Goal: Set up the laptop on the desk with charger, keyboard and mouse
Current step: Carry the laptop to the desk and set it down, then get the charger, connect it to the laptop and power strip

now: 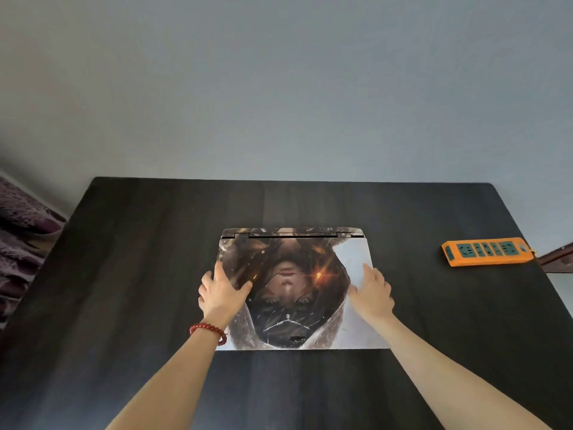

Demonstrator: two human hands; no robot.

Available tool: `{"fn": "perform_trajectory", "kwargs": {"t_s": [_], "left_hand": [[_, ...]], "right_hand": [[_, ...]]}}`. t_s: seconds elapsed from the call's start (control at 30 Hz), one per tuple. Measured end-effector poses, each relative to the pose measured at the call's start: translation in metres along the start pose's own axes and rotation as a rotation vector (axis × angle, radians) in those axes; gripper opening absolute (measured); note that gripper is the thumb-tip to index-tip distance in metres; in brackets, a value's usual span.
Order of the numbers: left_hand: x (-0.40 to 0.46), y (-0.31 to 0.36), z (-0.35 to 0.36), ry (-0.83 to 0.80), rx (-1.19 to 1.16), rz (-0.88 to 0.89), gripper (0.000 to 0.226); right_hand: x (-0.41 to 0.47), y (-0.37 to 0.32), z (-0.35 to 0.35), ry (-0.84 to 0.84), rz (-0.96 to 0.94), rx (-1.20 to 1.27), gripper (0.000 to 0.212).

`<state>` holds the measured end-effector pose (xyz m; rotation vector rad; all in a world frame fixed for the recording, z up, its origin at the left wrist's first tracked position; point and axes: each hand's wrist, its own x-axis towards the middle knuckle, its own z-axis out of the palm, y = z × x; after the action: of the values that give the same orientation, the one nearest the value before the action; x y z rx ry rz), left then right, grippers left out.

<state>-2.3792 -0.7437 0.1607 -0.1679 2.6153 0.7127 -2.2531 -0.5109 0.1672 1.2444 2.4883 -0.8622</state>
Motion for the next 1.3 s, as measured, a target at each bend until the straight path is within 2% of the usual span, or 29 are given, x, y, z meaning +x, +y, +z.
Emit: {"fn": "perform_trajectory", "kwargs": {"t_s": [0.07,0.17,0.27,0.57,0.7,0.9,1.1,1.3], "left_hand": [[-0.026,-0.009,-0.01,0.06,-0.079,0.068,0.079],[-0.066,-0.033,-0.026,0.18,-0.125,0.159,0.069],[-0.114,-0.071,-0.039,0.28,-0.163,0.138,0.056],[-0.276,-0.23,-0.058,0.52,-0.42,-0.283,0.034],[-0.34,-0.313,-0.064,0.632,-0.487,-0.462,0.03],[-0.405,-0.436,-0.057,0.681,-0.599,-0.702,0.031],[-0.411,-0.57,-0.067,0.61,-0.625,-0.83,0.034],[-0.355,-0.696,-0.075,0.461,-0.342,-0.775,0.051]], "right_hand": [[-0.02,-0.007,0.001,0.001,-0.171,0.038,0.054],[-0.055,-0.021,0.007,-0.094,-0.362,0.121,0.042],[-0.098,-0.037,0.02,-0.224,-0.515,0.182,0.034],[-0.25,-0.061,0.105,-0.68,-0.826,-0.004,0.03],[-0.321,-0.078,0.157,-0.814,-0.972,-0.149,0.028],[-0.423,-0.102,0.254,-0.986,-1.136,-0.36,0.027],[-0.503,-0.142,0.379,-0.996,-1.252,-0.565,0.036],[-0.541,-0.179,0.504,-0.776,-1.479,-0.796,0.05]]}}
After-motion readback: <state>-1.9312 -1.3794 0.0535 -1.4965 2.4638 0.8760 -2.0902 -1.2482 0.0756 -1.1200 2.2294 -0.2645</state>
